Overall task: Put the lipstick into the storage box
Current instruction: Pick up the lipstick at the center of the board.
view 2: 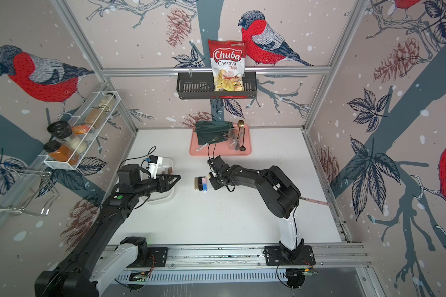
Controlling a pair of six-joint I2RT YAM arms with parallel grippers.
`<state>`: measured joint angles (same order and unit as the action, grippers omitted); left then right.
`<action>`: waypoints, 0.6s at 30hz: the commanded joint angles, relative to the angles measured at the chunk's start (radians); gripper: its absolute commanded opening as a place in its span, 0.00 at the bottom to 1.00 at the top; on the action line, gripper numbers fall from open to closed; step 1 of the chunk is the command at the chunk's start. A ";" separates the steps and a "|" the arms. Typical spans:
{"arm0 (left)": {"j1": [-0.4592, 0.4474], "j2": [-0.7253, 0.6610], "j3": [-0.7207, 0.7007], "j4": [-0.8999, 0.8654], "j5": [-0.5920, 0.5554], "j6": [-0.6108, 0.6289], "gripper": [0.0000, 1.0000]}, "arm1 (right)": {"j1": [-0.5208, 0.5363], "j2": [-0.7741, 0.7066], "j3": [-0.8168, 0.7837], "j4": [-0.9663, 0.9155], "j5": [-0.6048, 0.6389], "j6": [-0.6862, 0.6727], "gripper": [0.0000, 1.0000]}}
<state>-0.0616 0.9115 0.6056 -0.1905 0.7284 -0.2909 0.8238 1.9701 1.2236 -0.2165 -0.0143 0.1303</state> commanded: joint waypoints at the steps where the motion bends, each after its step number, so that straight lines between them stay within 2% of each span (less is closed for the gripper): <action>1: -0.003 0.000 0.003 0.023 -0.009 0.005 0.60 | -0.012 -0.027 -0.016 0.005 -0.042 0.007 0.31; 6: -0.003 -0.002 0.004 0.027 -0.002 -0.001 0.61 | -0.079 -0.108 -0.094 0.093 -0.186 0.059 0.31; 12: 0.000 0.002 0.003 0.069 0.045 -0.054 0.64 | -0.208 -0.227 -0.239 0.281 -0.468 0.180 0.31; 15: 0.000 -0.011 -0.044 0.204 0.107 -0.179 0.66 | -0.257 -0.275 -0.303 0.375 -0.581 0.248 0.31; 18: -0.001 -0.025 -0.143 0.483 0.166 -0.395 0.68 | -0.295 -0.325 -0.370 0.484 -0.682 0.329 0.31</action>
<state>-0.0620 0.8944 0.5171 0.0086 0.8158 -0.4717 0.5488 1.6787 0.8871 0.1036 -0.5301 0.3557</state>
